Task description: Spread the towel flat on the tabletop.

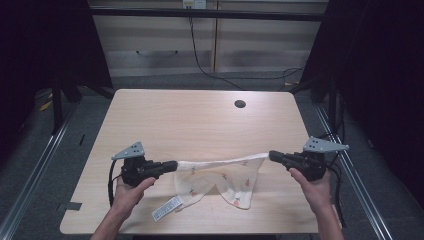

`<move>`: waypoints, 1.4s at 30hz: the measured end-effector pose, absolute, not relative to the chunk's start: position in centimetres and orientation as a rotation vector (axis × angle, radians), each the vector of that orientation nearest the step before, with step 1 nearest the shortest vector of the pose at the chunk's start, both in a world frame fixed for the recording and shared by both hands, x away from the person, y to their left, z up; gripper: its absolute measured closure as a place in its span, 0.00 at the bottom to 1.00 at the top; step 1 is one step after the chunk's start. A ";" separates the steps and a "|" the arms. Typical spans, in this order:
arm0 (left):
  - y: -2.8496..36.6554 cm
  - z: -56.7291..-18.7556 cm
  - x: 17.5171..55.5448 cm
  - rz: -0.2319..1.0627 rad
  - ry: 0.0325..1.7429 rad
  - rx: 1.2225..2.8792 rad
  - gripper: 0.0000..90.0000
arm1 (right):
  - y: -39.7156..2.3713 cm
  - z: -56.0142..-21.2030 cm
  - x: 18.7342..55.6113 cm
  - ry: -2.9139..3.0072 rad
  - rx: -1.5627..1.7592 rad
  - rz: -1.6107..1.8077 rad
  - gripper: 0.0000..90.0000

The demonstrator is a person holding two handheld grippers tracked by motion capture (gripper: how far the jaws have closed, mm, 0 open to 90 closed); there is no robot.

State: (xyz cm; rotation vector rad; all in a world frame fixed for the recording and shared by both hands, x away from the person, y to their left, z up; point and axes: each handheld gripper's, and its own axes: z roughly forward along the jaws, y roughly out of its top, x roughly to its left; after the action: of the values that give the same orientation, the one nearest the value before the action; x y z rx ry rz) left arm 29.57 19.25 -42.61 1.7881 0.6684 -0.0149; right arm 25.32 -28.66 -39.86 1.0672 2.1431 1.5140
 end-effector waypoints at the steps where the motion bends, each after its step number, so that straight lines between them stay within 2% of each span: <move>1: 19.4 -42.2 29.5 -0.003 0.663 1.780 0.98 | -28.6 -39.5 25.3 2.136 1.053 1.518 0.99; 14: 22.0 -36.7 30.5 0.146 0.633 1.656 0.98 | -26.3 -34.7 26.4 2.114 0.906 1.561 1.00; 19: 22.2 -36.0 32.5 0.213 0.673 1.690 0.98 | -25.9 -33.6 28.2 2.103 0.895 1.570 1.00; 20: 21.9 -36.4 33.1 0.280 0.686 1.740 0.98 | -25.8 -34.0 29.1 2.103 0.915 1.574 1.00; 23: 21.6 -39.1 35.6 0.202 0.761 1.724 0.98 | -25.4 -36.2 31.8 2.146 0.997 1.490 1.00; 28: 21.3 -41.6 38.1 0.194 0.844 1.757 0.98 | -24.9 -39.9 35.1 2.197 1.086 1.423 1.00; 40: 21.0 -44.4 41.9 0.147 0.950 1.779 0.97 | -24.4 -42.9 39.9 2.242 1.173 1.337 0.99; 41: 20.9 -44.7 42.0 0.150 0.962 1.786 0.96 | -24.5 -43.1 40.1 2.235 1.181 1.337 0.97; 42: 20.9 -44.9 42.2 0.160 0.990 1.783 0.94 | -24.5 -43.3 40.3 2.228 1.195 1.332 0.91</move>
State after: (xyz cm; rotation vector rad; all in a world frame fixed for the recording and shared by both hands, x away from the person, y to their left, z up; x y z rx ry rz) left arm 42.21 20.85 -44.90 1.7835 0.9898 0.1601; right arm 40.32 -24.55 -43.30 1.1952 2.2281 1.3315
